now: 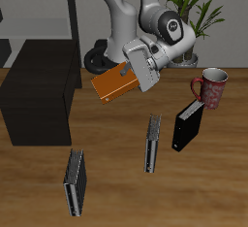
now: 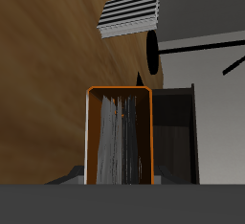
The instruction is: Place the orange book in the top region of the shelf
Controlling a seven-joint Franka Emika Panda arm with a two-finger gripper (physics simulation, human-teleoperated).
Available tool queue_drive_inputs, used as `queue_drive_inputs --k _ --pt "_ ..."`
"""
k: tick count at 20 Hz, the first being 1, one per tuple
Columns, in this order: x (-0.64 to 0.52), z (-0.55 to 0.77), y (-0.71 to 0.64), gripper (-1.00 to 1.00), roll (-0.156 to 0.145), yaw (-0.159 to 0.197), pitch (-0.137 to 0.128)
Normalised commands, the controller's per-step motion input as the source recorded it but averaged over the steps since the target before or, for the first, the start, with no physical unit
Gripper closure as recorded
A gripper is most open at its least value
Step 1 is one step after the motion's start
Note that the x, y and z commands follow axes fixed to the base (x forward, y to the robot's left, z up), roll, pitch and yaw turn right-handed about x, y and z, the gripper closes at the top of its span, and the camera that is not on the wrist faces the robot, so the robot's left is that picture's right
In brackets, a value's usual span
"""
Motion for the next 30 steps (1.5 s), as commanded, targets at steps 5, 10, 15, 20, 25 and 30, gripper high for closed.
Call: queue_drive_inputs --k 5,10,15,20,25,30 --pt "0.17 -0.03 -0.34 1.0 -0.085 -0.001 0.006" --pt "0.13 -0.05 -0.23 1.0 -0.045 -0.002 0.012" --pt "0.06 -0.08 -0.17 1.0 -0.044 0.009 0.006" --pt "0.06 0.02 -0.19 1.0 -0.051 -0.015 -0.006" --pt "0.06 0.0 -0.23 1.0 -0.044 -0.004 0.01" --pt "0.07 0.02 -0.26 1.0 -0.051 -0.018 0.014"
